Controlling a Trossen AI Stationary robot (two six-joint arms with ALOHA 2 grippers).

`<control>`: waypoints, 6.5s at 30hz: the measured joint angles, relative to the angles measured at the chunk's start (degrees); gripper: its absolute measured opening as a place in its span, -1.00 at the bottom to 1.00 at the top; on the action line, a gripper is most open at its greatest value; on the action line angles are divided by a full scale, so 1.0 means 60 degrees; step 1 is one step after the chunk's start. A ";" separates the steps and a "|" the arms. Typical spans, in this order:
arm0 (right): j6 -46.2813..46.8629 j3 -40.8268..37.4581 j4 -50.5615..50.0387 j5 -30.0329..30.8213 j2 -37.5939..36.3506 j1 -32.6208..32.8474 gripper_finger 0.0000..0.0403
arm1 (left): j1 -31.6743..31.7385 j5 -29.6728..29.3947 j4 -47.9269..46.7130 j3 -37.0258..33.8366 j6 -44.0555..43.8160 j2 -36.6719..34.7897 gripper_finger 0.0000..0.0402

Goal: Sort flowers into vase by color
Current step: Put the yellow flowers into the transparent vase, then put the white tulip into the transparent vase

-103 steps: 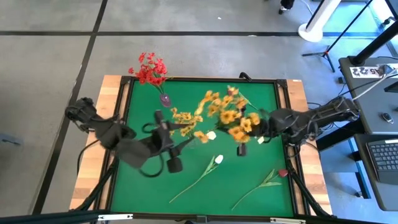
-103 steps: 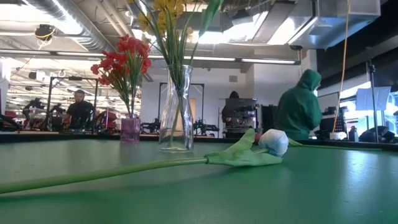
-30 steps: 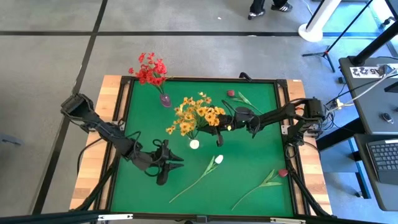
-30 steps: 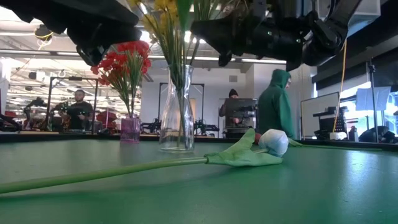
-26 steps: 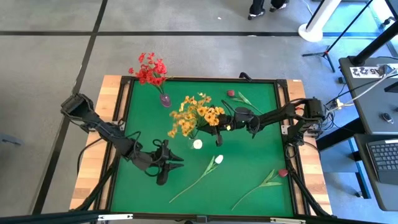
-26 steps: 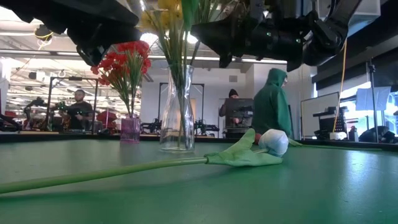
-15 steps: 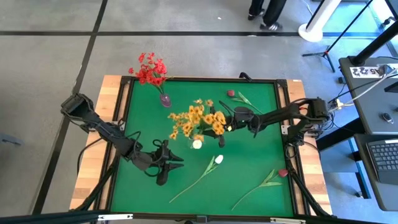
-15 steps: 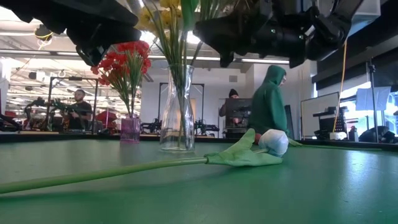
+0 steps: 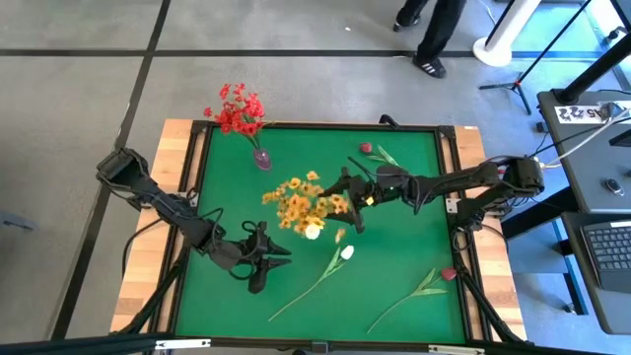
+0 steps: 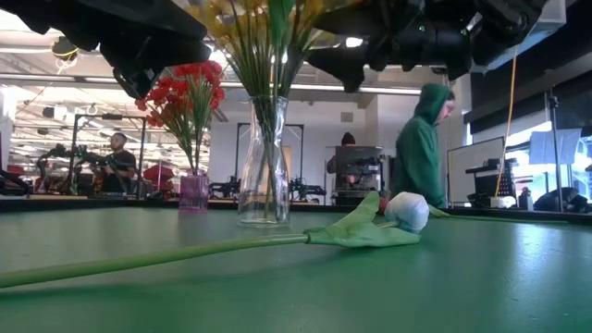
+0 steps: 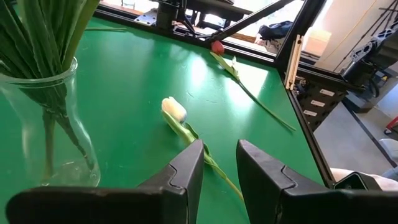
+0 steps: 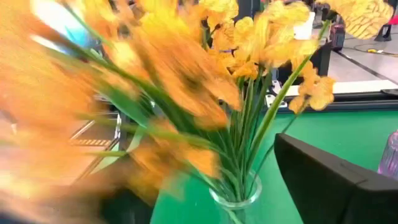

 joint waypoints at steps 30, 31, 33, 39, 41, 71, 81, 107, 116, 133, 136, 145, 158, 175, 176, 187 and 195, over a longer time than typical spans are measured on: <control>-0.0344 -0.0002 -0.9312 0.2371 -0.5090 0.0000 0.59 | -0.0622 0.1024 -0.3180 0.3119 -0.2034 0.2441 -0.42; -0.0345 -0.0001 -0.9336 0.2412 -0.5140 0.0000 0.59 | -0.0584 0.1027 -0.3687 0.3508 -0.2068 0.2695 -0.38; -0.0346 -0.0004 -0.9318 0.2482 -0.5226 0.0000 0.59 | -0.0466 0.1024 -0.4662 0.4271 -0.2245 0.3217 -0.27; -0.0346 -0.0001 -0.9626 0.2632 -0.5377 0.0000 0.59 | -0.0011 0.1162 -0.6336 0.5994 -0.2752 0.4610 0.05; -0.0346 -0.0004 -0.9690 0.2630 -0.5377 0.0000 0.59 | 0.0133 0.1377 -0.6576 0.6339 -0.2973 0.5039 0.13; -0.0329 -0.0004 -0.9825 0.3527 -0.5747 -0.0004 0.58 | -0.0317 0.0844 -0.9219 0.7207 -0.4254 0.5081 -0.98; -0.0191 -0.0008 -0.8780 0.2675 -0.6936 0.0004 0.58 | -0.2611 -0.4217 -0.8608 0.7235 -0.2619 0.2161 -0.99; -0.1349 0.1478 -0.0726 0.2341 -0.2918 0.2244 0.58 | 0.1829 0.0524 -0.3576 0.7242 0.4012 -0.0110 -1.00; -0.1343 0.2668 -0.0673 0.1922 -0.1824 0.2244 0.58 | 0.2053 0.0860 -0.3736 0.7242 0.3819 -0.0098 -1.00; -0.1321 0.2940 -0.0727 0.1938 -0.1683 0.2244 -0.25 | 0.2452 0.0627 -0.4150 0.7246 0.3339 -0.0098 -1.00; -0.1320 0.2940 -0.0749 0.2320 -0.1683 0.2233 -0.40 | 0.2620 0.0648 -0.4522 0.7253 0.3041 -0.0102 -1.00; -0.1491 0.2940 -0.0916 0.2856 -0.1686 0.2244 -0.79 | 0.2641 0.0919 -0.4792 0.7253 0.2758 -0.0102 -1.00; -0.1626 0.2936 -0.1224 0.2824 -0.2630 0.2244 -0.95 | 0.1506 -0.0404 -0.5125 0.7246 0.3109 -0.1121 -0.47; -0.2517 0.2936 -0.7171 0.5618 -0.5807 0.2244 -0.96 | -0.1293 -0.5078 -0.6819 0.7246 0.3319 -0.1865 -0.28; -0.2470 0.2936 -0.7411 0.5752 -0.5878 0.2244 -0.96 | -0.1377 -0.5223 -0.6914 0.7246 0.3282 -0.1865 -0.28; -0.1384 0.2932 -0.8819 0.5502 -0.5913 0.2237 -0.96 | -0.1792 -0.6379 -0.9293 0.7246 0.1452 -0.1876 -0.28; -0.0807 0.2929 -0.8399 0.3703 -0.4335 0.2249 -0.97 | -0.1781 -0.6285 -1.3129 0.7201 -0.2628 -0.1877 -0.46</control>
